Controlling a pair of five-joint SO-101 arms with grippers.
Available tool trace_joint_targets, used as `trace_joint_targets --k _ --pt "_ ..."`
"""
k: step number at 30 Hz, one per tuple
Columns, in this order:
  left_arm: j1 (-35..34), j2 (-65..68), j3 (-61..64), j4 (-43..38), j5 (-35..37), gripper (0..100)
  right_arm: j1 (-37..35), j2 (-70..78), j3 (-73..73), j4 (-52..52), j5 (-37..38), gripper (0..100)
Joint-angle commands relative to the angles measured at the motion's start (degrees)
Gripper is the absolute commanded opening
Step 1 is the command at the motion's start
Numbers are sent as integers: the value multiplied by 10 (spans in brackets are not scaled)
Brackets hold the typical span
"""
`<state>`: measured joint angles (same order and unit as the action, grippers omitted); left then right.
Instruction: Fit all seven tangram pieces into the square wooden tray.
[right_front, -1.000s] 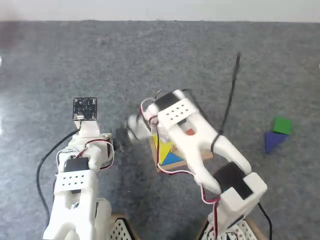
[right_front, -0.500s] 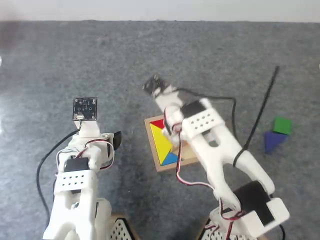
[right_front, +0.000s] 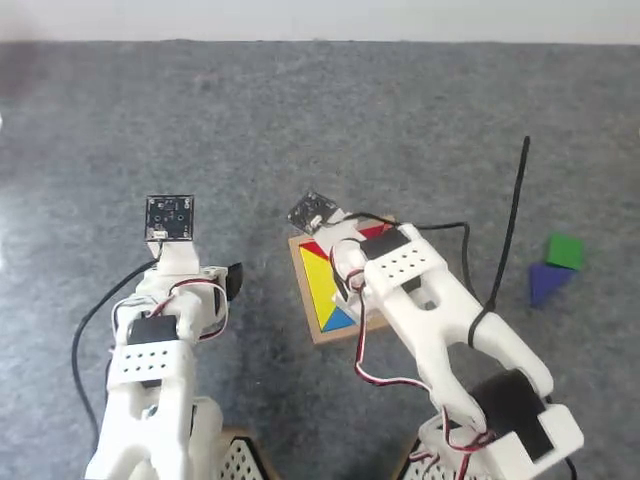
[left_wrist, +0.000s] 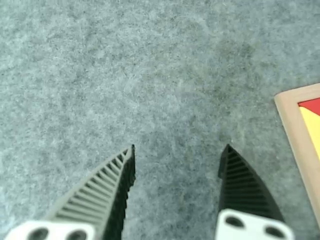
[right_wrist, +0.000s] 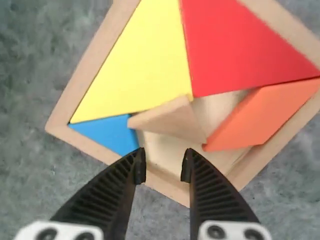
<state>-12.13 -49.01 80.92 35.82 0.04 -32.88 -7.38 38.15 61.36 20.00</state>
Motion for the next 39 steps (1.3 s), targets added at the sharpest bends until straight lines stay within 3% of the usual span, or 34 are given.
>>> trace_joint_targets --k 1,20,28,39 --pt "-1 -6 -3 -11 -4 269 5 -27 4 -22 11 119" --pt "-1 -6 -3 -11 -5 269 42 -25 4 -44 31 118" --pt "-1 -6 -3 -11 -5 269 44 36 2 -109 28 118" --pt "-1 -7 -3 -11 -5 269 58 36 -61 -92 29 118"
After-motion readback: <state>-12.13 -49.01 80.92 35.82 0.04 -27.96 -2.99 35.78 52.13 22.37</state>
